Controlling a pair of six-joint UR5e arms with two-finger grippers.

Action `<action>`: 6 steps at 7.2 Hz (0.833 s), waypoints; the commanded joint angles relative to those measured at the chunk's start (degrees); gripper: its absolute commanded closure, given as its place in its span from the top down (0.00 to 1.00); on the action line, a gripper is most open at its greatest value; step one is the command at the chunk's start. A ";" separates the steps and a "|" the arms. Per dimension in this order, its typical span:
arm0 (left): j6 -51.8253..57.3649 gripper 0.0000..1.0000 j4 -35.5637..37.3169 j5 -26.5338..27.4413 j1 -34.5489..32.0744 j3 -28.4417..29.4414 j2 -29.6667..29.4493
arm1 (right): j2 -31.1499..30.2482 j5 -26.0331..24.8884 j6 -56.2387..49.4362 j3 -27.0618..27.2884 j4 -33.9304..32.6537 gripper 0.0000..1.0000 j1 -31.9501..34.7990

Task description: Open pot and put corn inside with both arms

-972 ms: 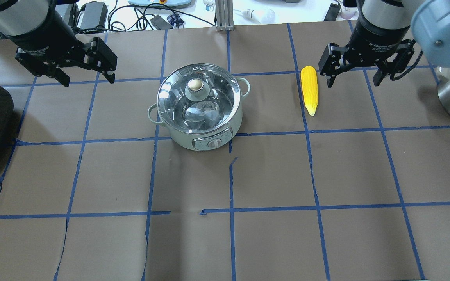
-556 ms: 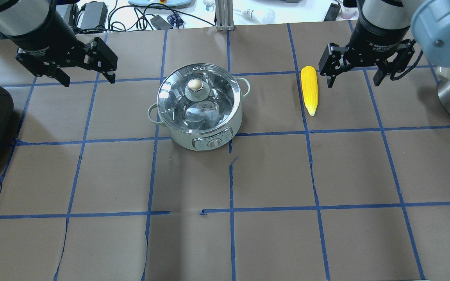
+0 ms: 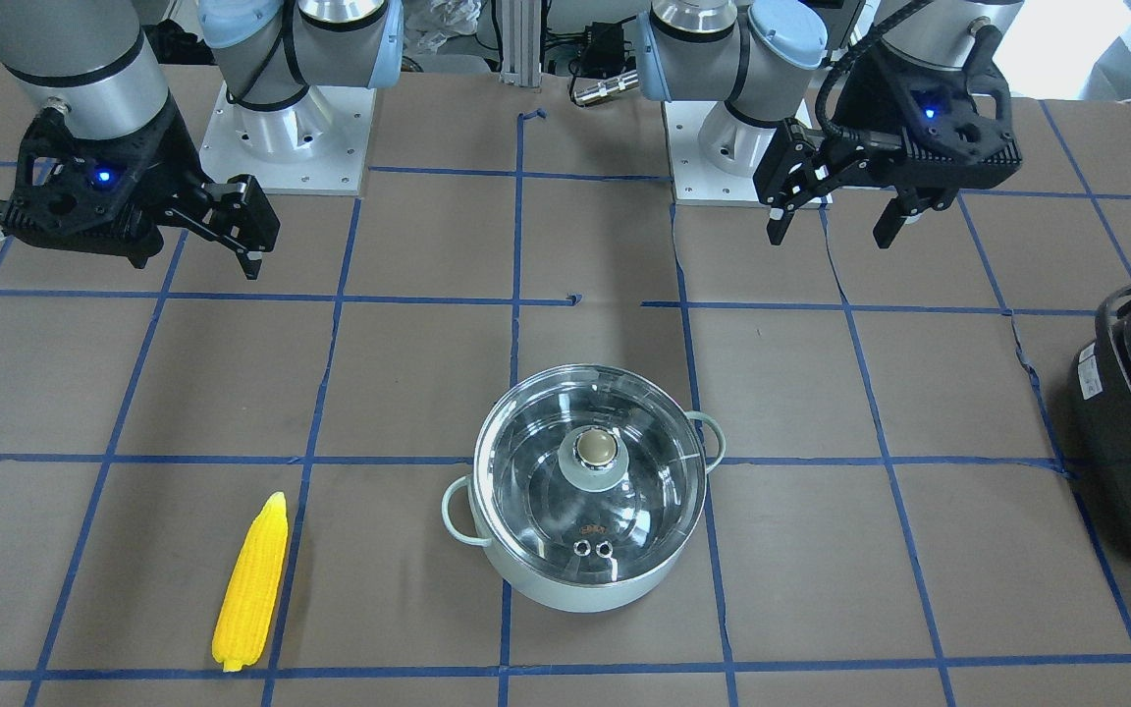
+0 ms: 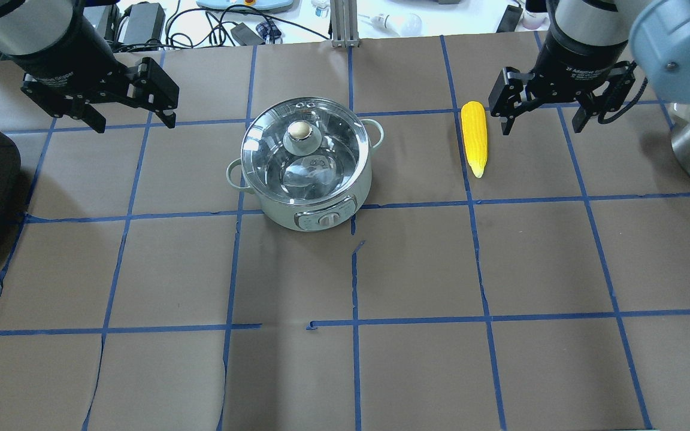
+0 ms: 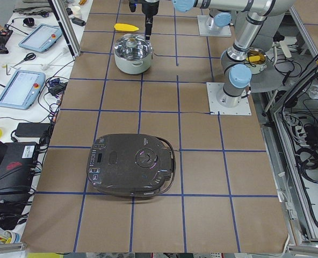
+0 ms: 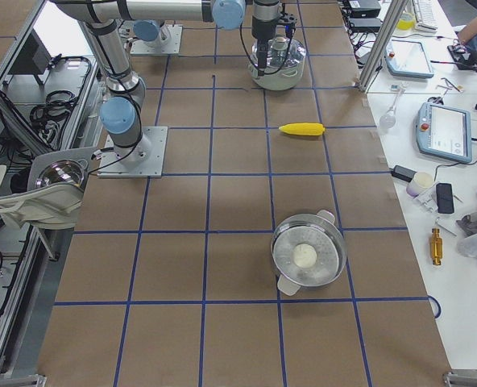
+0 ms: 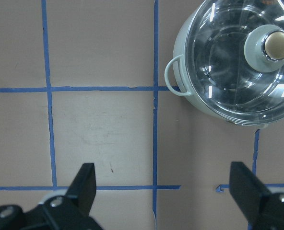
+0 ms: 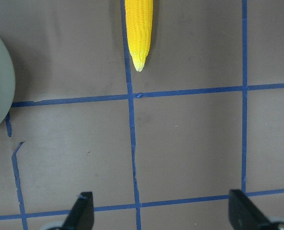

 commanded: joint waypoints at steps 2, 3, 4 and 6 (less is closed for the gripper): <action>0.00 1.00 0.00 0.00 -0.07 -0.32 -0.69 | -0.03 -0.07 0.80 -0.26 -0.26 1.00 -0.35; -0.26 1.00 1.13 0.00 -1.20 -0.15 -1.65 | 0.14 -0.16 0.37 0.26 0.26 1.00 -0.87; -2.35 1.00 0.97 0.87 -3.38 0.37 -2.01 | 0.14 -0.16 -0.16 0.09 -0.35 1.00 -0.88; -2.64 1.00 0.97 3.61 -3.76 0.47 -2.19 | 0.75 -0.86 -0.08 0.26 -0.35 1.00 -0.88</action>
